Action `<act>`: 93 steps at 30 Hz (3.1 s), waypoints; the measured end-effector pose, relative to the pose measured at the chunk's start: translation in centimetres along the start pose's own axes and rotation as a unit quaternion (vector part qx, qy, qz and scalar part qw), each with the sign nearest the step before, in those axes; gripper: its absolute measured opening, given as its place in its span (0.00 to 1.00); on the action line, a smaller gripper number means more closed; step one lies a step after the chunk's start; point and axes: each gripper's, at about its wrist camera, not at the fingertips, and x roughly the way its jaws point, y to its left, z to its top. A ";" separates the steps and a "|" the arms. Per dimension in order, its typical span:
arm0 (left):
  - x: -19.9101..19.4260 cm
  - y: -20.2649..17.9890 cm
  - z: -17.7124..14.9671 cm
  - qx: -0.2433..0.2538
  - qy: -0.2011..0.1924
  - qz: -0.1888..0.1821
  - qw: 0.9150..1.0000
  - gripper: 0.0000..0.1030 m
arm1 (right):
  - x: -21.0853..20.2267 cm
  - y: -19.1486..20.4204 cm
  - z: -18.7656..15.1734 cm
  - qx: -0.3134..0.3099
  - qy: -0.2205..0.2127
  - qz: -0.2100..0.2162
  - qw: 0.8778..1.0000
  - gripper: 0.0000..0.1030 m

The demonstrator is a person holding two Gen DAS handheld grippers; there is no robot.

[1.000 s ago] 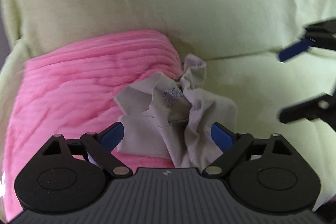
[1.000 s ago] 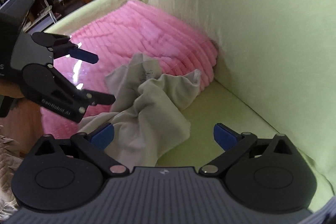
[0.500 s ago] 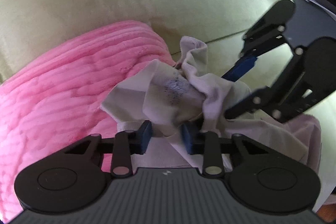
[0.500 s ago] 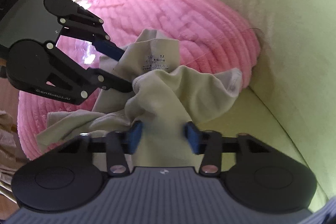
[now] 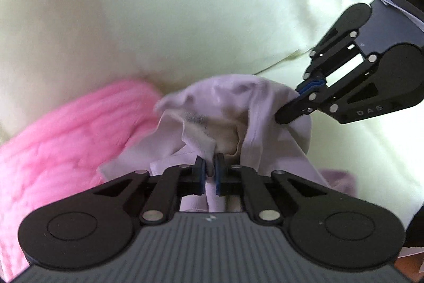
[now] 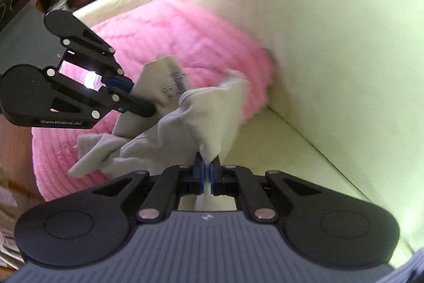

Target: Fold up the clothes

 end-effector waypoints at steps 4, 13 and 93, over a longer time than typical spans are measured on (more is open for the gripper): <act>-0.1 -4.4 3.3 0.024 -0.011 -0.025 0.999 0.01 | -5.9 -1.9 -3.3 0.049 -0.003 -0.035 0.998 0.02; 2.2 -22.3 10.8 0.075 -0.029 -0.096 0.992 0.00 | -20.7 -9.2 -18.1 0.160 0.002 -0.124 0.979 0.02; 20.2 -68.3 7.0 0.047 -0.090 -0.130 0.986 0.57 | -42.1 -23.2 -75.6 0.148 -0.120 -0.189 0.963 0.31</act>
